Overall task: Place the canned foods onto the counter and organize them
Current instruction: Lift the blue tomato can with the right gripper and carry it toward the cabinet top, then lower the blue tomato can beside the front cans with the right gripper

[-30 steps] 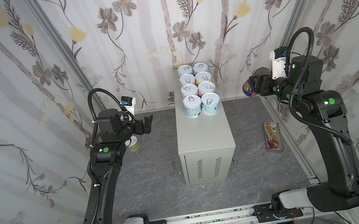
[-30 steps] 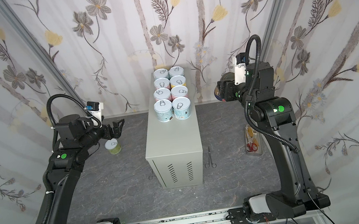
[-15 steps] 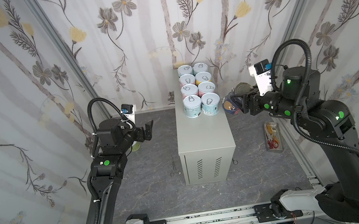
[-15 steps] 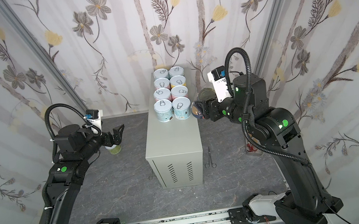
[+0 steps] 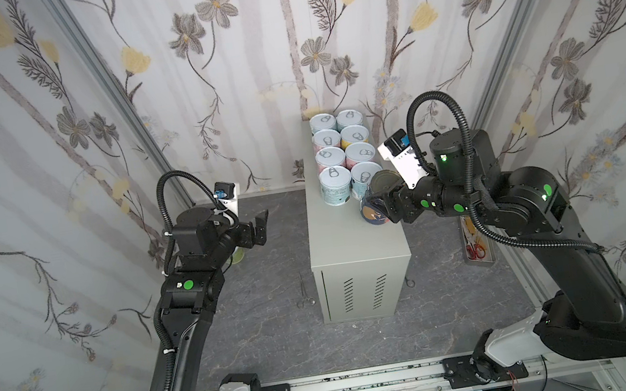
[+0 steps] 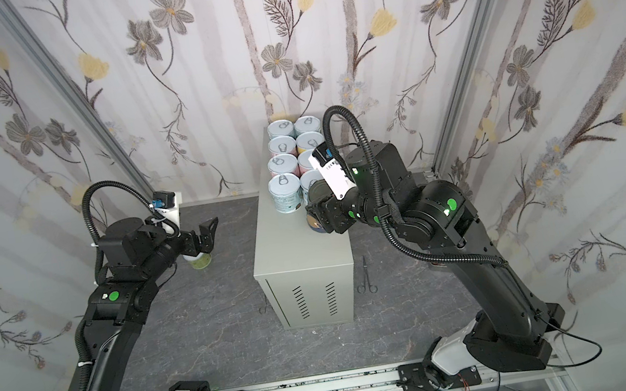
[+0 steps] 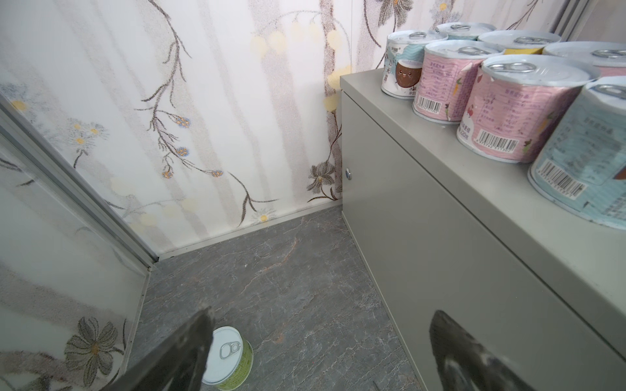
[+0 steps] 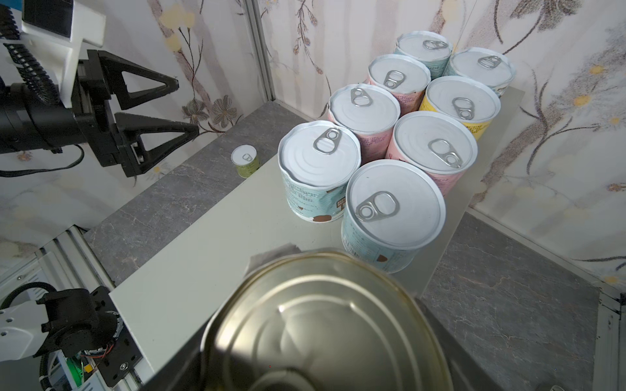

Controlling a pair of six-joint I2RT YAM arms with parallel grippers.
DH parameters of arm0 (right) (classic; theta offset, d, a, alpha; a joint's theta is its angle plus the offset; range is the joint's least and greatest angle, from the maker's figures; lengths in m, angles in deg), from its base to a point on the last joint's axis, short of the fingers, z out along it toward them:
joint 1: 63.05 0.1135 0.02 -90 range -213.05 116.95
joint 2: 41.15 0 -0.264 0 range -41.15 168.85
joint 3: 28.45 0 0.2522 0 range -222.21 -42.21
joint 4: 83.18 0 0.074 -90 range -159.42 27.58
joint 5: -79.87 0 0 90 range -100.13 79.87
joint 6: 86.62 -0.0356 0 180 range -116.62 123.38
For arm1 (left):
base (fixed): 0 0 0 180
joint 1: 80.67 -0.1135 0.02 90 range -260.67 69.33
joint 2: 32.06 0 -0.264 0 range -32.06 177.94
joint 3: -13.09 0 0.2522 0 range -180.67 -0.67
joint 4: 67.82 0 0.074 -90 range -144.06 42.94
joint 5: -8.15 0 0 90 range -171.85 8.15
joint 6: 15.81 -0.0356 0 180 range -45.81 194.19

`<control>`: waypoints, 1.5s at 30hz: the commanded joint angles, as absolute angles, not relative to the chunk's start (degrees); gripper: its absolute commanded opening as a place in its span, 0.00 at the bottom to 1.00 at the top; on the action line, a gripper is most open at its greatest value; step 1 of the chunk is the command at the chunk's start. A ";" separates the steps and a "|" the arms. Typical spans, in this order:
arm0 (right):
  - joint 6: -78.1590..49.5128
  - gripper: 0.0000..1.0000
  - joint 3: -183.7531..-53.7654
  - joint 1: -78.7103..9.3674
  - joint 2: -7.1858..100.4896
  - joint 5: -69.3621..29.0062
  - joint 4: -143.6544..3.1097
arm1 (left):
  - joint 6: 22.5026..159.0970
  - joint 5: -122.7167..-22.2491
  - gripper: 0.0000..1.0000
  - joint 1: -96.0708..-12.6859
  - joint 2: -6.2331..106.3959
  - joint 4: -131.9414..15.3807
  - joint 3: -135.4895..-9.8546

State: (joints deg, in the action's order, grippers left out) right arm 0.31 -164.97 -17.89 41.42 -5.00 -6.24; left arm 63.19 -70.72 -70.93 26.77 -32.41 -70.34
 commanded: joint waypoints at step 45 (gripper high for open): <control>2.30 0.66 -163.67 -17.25 44.73 -1.34 -8.06 | 61.63 -76.17 1.00 -68.80 23.66 -35.08 -69.30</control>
State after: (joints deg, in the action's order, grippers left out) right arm 1.90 -164.00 -17.28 44.74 -2.07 -8.76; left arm 62.38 -75.85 -68.88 23.60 -33.29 -69.01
